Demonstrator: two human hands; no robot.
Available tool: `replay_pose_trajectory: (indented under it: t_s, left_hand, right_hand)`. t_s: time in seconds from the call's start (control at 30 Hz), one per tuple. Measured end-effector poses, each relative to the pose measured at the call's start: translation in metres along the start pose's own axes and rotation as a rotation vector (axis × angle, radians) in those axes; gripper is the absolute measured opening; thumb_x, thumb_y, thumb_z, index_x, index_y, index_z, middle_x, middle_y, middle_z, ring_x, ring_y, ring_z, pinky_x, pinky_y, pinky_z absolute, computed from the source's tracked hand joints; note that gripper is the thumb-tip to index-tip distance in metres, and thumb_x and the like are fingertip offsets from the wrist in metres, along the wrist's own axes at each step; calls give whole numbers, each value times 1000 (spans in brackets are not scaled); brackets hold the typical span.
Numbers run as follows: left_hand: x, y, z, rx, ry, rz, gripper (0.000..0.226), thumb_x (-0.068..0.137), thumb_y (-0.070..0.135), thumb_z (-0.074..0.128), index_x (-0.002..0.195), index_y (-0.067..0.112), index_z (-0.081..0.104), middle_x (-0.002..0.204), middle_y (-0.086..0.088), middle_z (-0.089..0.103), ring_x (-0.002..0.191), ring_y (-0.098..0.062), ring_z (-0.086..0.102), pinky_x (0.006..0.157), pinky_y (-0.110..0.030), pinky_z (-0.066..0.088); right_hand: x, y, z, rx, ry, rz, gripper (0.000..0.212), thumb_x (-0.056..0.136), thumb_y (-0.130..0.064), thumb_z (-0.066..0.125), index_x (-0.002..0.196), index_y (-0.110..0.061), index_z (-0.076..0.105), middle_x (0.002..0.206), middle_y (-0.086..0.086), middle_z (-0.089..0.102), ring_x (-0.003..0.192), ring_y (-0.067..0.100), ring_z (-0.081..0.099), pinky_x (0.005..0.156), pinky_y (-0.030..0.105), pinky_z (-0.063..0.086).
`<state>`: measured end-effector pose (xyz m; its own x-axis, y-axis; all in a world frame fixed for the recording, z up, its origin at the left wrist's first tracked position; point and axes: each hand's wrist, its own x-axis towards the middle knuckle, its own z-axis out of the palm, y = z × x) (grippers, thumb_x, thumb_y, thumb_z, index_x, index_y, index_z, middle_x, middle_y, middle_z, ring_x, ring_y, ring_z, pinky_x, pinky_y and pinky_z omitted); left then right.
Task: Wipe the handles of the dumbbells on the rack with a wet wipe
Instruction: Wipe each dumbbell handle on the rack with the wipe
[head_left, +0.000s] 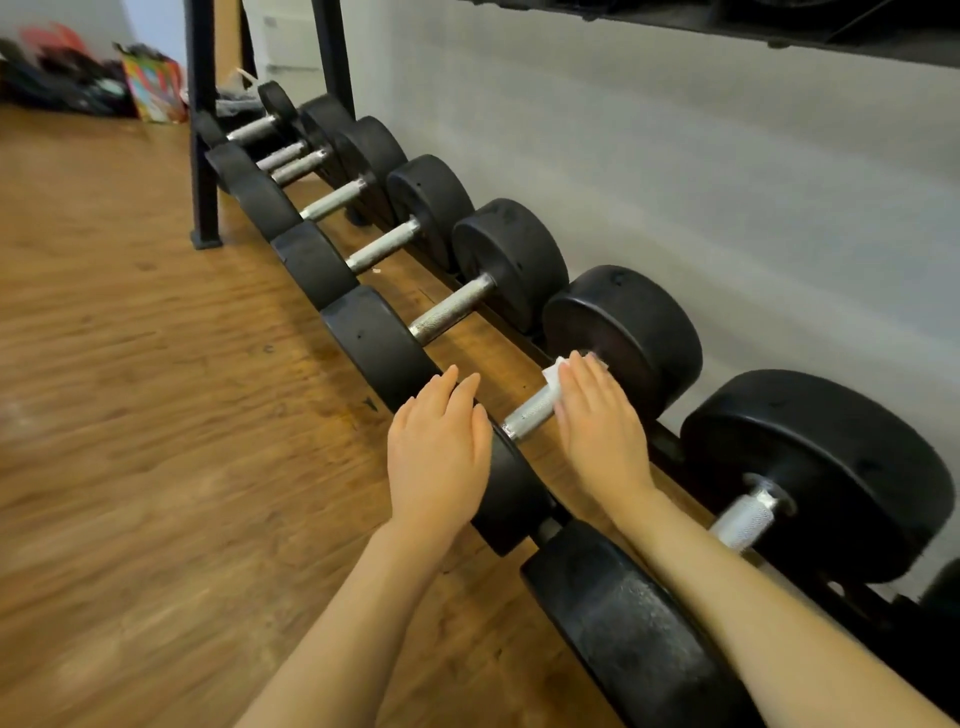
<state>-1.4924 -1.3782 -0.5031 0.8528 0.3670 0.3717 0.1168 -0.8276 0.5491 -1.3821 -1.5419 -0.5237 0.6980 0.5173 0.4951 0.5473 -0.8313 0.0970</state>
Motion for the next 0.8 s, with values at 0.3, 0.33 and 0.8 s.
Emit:
replay_pose_trajectory:
  t_s: [0.3, 0.33, 0.8]
  left_hand:
    - [-3, -1, -2, 5, 22, 21, 43, 100, 28, 40, 137, 15, 57, 146, -7, 52, 138, -24, 45, 113, -44, 33]
    - [-2, -2, -2, -2, 37, 34, 44, 99, 30, 39, 135, 15, 58, 144, -7, 53, 136, -25, 47, 112, -45, 35]
    - [-2, -4, 11, -16, 142, 73, 42, 98, 32, 40, 125, 15, 66, 134, -9, 61, 127, -26, 56, 106, -48, 41]
  right_hand:
    - [1, 1, 2, 52, -53, 35, 76, 94, -61, 29, 150, -9, 30, 154, 9, 34, 145, 22, 25, 117, 40, 27]
    - [2, 1, 1, 34, -64, 10, 77, 94, -62, 27, 149, -8, 32, 152, 10, 37, 144, 23, 27, 117, 40, 27]
    - [10, 13, -10, -54, -141, -163, 62, 96, -40, 35, 146, -3, 38, 149, 15, 42, 141, 27, 34, 116, 43, 28]
